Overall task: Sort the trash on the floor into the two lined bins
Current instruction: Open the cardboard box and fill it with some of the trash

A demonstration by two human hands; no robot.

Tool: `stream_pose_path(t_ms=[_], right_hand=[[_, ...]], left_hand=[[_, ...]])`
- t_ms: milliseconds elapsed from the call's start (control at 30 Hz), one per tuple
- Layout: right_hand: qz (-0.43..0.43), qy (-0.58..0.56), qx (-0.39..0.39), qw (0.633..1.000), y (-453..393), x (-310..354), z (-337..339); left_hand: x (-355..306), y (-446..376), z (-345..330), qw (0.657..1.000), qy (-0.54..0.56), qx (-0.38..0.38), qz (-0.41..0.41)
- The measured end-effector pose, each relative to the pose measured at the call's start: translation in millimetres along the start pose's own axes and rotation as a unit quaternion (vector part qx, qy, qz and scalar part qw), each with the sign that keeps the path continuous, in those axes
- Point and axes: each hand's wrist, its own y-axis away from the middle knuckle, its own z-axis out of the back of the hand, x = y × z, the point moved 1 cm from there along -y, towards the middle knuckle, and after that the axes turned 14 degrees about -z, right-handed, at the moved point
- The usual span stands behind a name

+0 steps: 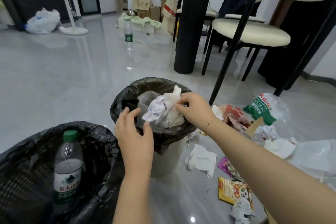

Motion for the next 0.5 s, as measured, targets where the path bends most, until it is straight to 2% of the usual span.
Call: stream_pose_path(t_ms=[67, 100, 133, 200, 300, 400, 500], right_hand=[[0.030, -0.023, -0.095, 0.995, 2, 4, 10], [0.041, -0.037, -0.106, 0.993, 1, 6, 15], [0.054, -0.034, -0.082, 0.995, -1, 9, 21], [0.070, 0.015, 0.051, 0.996, -8, 13, 25], [0.057, 0.105, 0.242, 0.963, -17, 20, 12], [0.020, 0.159, 0.353, 0.922, -28, 24, -14], [-0.012, 0.254, 0.446, 0.858, -38, 23, -49]], left_hand=[[0, -3, -2, 0.997, 0.042, -0.004, 0.059], [2, -4, -2, 0.993, 0.071, -0.008, 0.092], [3, -6, -2, 0.988, 0.099, -0.012, 0.121], [6, -8, -2, 0.976, 0.144, -0.025, 0.164], [10, -8, -3, 0.964, 0.179, -0.043, 0.194], [13, -10, -4, 0.959, 0.189, -0.047, 0.206], [19, -13, -6, 0.953, 0.210, -0.058, 0.210]])
